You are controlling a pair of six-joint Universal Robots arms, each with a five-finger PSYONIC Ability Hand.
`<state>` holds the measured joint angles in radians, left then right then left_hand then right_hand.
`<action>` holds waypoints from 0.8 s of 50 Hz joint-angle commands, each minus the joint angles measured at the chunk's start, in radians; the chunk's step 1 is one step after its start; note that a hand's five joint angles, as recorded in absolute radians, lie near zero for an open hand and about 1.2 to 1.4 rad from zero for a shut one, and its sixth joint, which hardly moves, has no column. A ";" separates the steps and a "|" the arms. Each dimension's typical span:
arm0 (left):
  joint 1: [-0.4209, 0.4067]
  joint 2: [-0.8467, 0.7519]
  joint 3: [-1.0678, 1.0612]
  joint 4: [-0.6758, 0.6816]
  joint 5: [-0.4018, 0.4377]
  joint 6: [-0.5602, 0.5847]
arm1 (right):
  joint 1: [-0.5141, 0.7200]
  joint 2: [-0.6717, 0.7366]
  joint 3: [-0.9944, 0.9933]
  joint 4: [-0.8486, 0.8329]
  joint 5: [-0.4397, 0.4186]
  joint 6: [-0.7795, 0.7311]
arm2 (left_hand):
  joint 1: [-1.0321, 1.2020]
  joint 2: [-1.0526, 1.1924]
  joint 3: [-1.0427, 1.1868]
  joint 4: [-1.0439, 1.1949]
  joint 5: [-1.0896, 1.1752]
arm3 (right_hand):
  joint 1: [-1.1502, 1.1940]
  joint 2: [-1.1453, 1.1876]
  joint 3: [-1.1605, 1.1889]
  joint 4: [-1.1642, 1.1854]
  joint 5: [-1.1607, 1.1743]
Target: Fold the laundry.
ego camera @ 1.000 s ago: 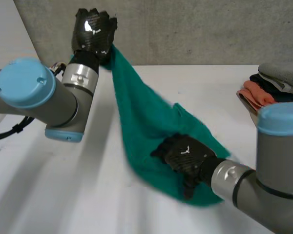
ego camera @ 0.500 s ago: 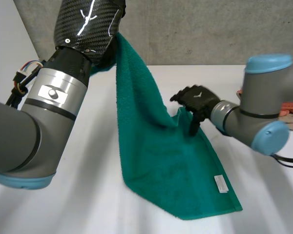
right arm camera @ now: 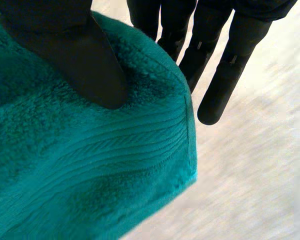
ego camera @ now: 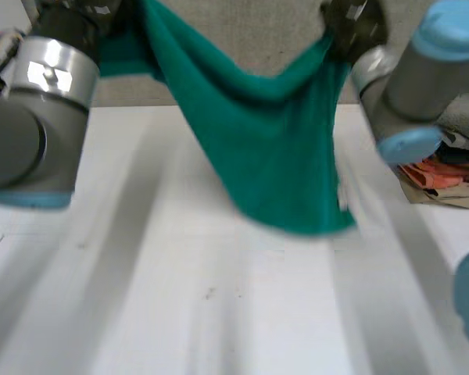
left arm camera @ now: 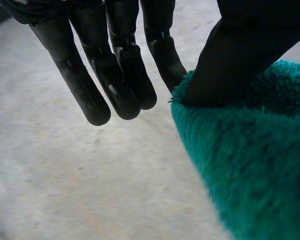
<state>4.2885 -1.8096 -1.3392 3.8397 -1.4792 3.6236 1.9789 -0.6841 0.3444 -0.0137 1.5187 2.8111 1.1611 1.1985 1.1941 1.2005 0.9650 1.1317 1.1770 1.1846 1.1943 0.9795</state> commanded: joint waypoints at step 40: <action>0.126 0.047 -0.526 -0.411 0.004 0.150 | -0.152 -0.351 1.142 0.015 -0.196 -0.202 | -0.804 -0.841 -0.837 -0.843 -0.782 | 0.265 0.219 0.212 0.202 0.242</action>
<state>4.3312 -1.8187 -1.9085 3.5628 -1.4753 3.8301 1.8437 -1.0168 1.4613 0.0019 1.3380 2.6027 0.3676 0.3606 0.3609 0.3514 0.1706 1.1317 1.1770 1.1848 1.1988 0.9829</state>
